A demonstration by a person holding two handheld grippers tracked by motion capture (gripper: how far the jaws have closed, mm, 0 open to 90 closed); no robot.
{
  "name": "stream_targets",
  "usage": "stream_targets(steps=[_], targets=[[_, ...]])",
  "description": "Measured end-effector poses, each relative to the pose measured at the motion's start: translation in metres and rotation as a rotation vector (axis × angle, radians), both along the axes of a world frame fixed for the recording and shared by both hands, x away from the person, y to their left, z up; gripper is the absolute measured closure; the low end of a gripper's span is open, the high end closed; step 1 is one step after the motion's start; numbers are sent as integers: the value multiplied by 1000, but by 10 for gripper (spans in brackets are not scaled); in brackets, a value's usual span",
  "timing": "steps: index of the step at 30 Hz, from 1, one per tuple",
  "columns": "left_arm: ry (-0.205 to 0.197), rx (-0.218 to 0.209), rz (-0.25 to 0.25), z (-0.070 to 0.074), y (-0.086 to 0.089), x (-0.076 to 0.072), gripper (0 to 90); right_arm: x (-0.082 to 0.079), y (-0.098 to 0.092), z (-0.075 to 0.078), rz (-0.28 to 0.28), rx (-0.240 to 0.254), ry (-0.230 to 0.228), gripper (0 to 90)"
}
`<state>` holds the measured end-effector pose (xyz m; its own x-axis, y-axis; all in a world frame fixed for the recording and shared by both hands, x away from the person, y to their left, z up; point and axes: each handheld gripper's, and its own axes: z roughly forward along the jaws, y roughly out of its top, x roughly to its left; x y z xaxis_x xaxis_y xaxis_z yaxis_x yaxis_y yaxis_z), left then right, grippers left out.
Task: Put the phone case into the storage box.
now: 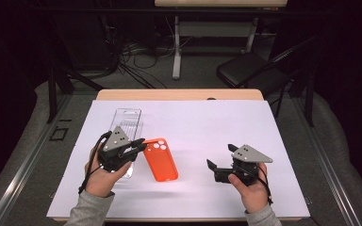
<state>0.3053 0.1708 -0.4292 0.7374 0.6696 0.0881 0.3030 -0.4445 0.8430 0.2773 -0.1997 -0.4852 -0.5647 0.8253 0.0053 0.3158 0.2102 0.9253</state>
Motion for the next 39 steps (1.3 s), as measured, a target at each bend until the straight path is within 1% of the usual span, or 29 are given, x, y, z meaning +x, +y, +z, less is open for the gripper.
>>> stream_targets(steps=[2, 5, 9, 13, 16, 18, 20, 22, 25, 27, 28, 30, 32, 35, 36, 39], targets=[[4, -3, 7, -1, 1, 1, 807, -2, -7, -6, -10, 1, 4, 94], [13, -5, 12, -2, 2, 2, 806, -3, -16, -13, -30, -19, 9, 94], [11, 3, 19, -4, 1, 2, 805, -4, -24, -17, -48, -33, 10, 94], [11, 4, 22, -4, 1, 2, 805, -5, -29, -22, -63, -50, -1, 96], [-11, 6, 25, -4, 2, 2, 805, -6, -33, -25, -76, -62, -12, 99], [-13, 9, 28, -5, 3, 3, 805, -7, -36, -28, -88, -68, -19, 100], [-18, 9, 32, -5, 4, 3, 805, -8, -38, -32, -94, -65, -11, 101], [-29, 6, 31, -6, 6, 3, 804, -8, -40, -35, -105, -74, -9, 102], [-32, 3, 30, -6, 6, 4, 805, -10, -42, -40, -116, -68, 13, 104], [-42, -6, 27, -6, 6, 3, 805, -11, -44, -42, -116, -69, 21, 105], [-40, -8, 25, -6, 6, 4, 804, -11, -44, -44, -117, -69, 25, 107], [-41, -5, 23, -7, 6, 4, 804, -12, -44, -45, -114, -70, 32, 108], [-45, -6, 22, -7, 6, 4, 805, -11, -44, -45, -118, -66, 26, 109], [-79, -16, 16, -8, 8, 4, 804, -12, -44, -44, -121, -65, 24, 111], [-84, -17, 14, -8, 8, 4, 805, -12, -44, -44, -121, -66, 26, 111], [-80, -10, 12, -10, 7, 7, 804, -11, -44, -45, -125, -63, 30, 111]])
